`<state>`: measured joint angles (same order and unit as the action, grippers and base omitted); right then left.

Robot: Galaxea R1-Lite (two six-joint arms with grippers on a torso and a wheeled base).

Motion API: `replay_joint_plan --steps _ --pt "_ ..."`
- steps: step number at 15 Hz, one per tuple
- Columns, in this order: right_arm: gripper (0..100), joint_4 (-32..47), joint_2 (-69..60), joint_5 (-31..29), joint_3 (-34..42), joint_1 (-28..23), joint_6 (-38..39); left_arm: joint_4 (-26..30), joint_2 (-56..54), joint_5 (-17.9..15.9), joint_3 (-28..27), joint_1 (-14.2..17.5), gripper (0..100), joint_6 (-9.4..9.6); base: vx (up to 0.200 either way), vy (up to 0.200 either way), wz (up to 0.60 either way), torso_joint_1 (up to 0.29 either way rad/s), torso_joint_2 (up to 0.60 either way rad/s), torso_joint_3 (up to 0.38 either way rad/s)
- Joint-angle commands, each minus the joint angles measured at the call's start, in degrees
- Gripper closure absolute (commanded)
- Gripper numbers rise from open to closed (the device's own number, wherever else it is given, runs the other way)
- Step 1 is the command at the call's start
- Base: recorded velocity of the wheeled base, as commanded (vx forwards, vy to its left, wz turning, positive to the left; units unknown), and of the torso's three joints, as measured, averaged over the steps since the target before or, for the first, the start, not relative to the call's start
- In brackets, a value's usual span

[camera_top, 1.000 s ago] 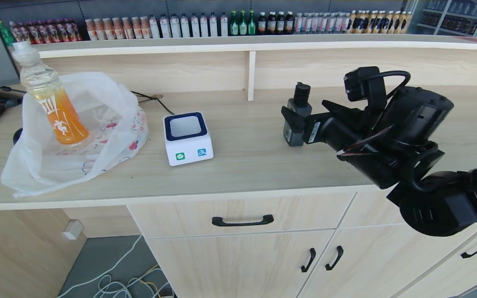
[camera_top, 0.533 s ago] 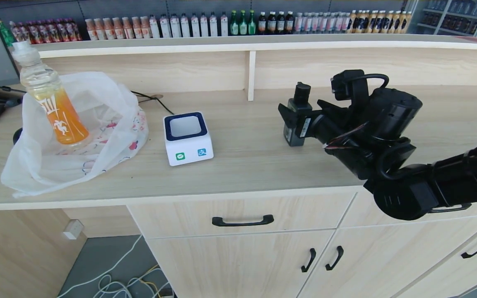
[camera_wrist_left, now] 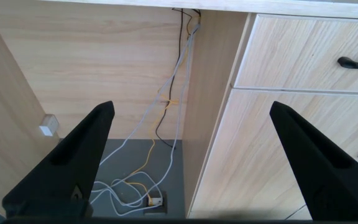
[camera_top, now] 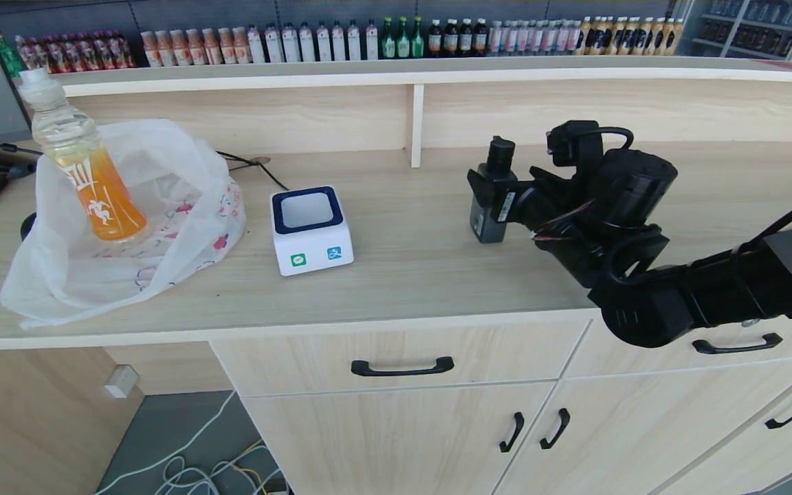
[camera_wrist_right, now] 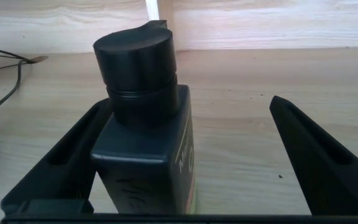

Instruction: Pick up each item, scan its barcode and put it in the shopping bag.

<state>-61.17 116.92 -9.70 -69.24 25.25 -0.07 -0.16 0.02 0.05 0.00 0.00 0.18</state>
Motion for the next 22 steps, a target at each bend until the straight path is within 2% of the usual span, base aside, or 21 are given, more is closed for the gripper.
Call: replay_joint_plan --steps 1,16,17,22 --pt "0 0.1 0.9 -0.1 -0.8 0.0 0.1 0.0 0.0 0.0 0.0 0.0 0 -0.01 0.0 0.0 0.0 0.0 0.0 0.0" --pt "0 -0.3 4.6 -0.2 -2.0 -0.3 0.0 0.0 0.0 0.0 0.0 0.0 0 -0.01 0.0 0.0 0.0 0.0 0.0 0.0" --pt "100 -0.3 4.8 -0.2 -2.1 -0.3 0.0 0.0 0.0 0.0 0.0 0.0 0 -0.01 0.0 0.0 0.0 0.0 0.0 0.0" --pt "100 -0.4 4.8 -0.2 -2.2 -0.4 0.0 0.0 0.0 0.0 0.0 0.0 0 -0.01 0.0 0.0 0.0 0.0 0.0 0.0"
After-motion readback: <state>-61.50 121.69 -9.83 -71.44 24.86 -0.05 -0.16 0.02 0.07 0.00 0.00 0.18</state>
